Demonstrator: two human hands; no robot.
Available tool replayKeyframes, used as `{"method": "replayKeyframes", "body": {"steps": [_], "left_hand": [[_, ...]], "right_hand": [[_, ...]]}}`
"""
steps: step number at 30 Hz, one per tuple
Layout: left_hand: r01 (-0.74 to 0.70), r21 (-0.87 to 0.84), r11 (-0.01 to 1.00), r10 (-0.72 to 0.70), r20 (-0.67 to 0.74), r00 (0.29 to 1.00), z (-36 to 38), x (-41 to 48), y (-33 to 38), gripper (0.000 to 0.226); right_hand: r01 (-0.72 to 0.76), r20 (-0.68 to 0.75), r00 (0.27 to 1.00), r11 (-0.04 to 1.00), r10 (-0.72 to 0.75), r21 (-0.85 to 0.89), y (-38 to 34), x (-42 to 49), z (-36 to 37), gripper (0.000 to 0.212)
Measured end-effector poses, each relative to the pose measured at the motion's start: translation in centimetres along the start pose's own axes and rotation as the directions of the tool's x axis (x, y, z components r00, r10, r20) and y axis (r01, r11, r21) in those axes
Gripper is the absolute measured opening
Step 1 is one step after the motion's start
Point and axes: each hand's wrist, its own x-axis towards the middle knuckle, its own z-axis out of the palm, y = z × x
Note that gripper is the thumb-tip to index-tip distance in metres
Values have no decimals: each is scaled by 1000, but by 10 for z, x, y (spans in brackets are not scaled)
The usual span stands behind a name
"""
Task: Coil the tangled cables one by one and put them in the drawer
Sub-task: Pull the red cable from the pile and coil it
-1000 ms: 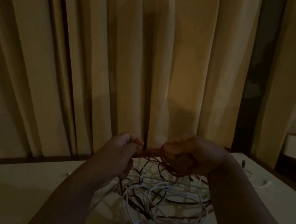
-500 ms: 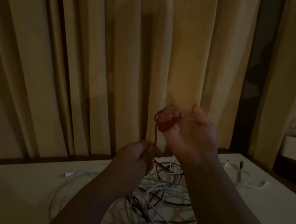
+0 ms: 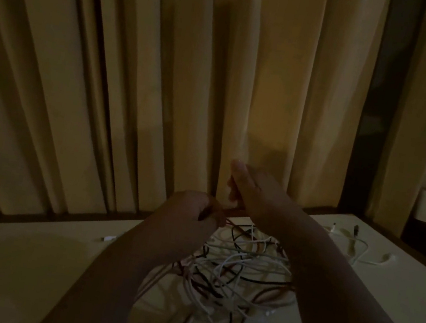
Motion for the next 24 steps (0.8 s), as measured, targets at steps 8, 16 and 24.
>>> {"method": "replayKeyframes", "body": {"steps": [8,16,24], "left_hand": [[-122,101,987,140,-196,970,-13,3,-16,28],[-259,13,966,245,-382,891,-4,5,-14,48],[-274,-297,915,159,-361,919,10,5,-4,42]], "right_hand": [[-404,497,820,902,284,152,-10,-6,-17,87],[-511,574,818,435,-17,741,-13,-1,-24,68],[-462,428,886,-267,-178,846,-18,3,-15,63]]}}
